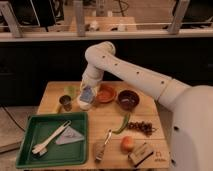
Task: Place sponge in metal cup
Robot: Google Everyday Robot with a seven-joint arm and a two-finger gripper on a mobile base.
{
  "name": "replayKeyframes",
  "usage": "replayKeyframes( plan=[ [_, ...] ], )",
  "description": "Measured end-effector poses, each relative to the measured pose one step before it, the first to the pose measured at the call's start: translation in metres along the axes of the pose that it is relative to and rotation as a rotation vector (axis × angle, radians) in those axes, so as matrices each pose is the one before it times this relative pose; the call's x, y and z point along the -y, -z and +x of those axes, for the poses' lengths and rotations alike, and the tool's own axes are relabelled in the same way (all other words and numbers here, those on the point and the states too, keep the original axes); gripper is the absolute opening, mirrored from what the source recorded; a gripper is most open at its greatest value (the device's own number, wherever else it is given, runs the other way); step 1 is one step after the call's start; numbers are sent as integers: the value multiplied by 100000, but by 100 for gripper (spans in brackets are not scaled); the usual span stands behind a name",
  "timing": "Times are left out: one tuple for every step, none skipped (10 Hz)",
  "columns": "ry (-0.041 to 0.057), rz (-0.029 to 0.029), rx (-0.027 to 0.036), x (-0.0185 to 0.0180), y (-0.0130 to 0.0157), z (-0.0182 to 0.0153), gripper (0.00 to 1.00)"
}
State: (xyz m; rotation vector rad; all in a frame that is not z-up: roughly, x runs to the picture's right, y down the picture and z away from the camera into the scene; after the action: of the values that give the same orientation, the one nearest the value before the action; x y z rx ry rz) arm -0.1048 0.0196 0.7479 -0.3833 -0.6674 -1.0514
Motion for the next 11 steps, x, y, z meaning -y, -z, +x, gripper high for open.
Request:
replayKeyframes(
  plan=[
    [2564,-714,1345,1134,-537,-1012,2],
    [1567,-23,770,615,-245,-447,2],
    [2560,-393,1285,1000,-514,-642,2],
    [2610,-281,1392,1221,-605,-697,2],
    [2217,-220,1284,1067,-584,-549,2],
    [2010,-234,1205,933,-552,-436,2],
    [1995,-132,1433,1008,-647,-380,2],
    [2381,-200,1774,1359,-944,-480,2],
    [1611,100,1147,868,-643,-282,2],
    [607,-55,425,454,-387,-77,2],
    [-33,1310,-518,609,54,253,2]
  ],
)
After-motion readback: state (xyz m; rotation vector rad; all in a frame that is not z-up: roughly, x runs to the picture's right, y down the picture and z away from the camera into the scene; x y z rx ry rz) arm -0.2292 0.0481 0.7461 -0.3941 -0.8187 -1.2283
